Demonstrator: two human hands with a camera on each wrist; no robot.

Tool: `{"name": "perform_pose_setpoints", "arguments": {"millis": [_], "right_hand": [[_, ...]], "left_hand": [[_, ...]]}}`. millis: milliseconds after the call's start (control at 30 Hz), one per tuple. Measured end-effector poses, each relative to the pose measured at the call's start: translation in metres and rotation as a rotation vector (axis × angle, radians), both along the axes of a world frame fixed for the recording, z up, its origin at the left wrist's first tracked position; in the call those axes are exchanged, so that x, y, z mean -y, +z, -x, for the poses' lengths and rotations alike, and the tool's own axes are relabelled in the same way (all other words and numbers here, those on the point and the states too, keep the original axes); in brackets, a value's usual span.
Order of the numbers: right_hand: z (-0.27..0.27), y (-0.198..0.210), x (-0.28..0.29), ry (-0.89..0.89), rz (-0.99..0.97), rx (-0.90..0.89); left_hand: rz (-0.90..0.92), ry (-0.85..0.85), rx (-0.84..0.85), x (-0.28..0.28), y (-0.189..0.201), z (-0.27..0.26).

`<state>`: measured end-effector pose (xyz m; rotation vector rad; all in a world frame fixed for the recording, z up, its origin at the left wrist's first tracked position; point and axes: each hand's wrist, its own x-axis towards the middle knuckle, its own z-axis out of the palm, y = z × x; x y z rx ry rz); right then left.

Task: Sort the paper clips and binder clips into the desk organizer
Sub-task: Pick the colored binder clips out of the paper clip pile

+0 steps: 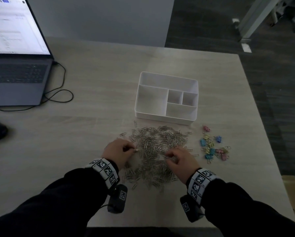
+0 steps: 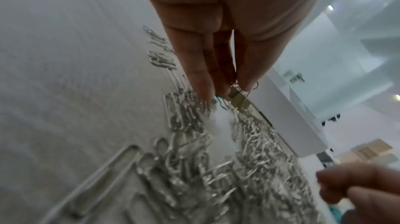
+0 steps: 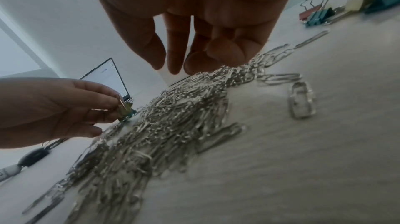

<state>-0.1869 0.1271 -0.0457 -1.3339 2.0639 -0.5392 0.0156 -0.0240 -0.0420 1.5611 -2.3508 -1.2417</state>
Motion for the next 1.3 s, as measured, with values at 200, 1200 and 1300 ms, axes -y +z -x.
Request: {"name": "perform_pose_setpoints", "arguments": {"millis": [200, 1200, 1300], "right_hand": [[-0.017, 0.005, 0.012, -0.090, -0.012, 0.183], [0.093, 0.003, -0.050, -0.380, -0.190, -0.011], [0.100, 0.003, -0.054, -0.407, -0.180, -0.021]], "left_hand": [[-0.312, 0.324, -0.247, -0.001, 0.000, -0.012], [-0.139, 0.115, -0.104, -0.037, 0.013, 0.017], [-0.141, 0.162, -0.098, -0.034, 0.012, 0.011]]}}
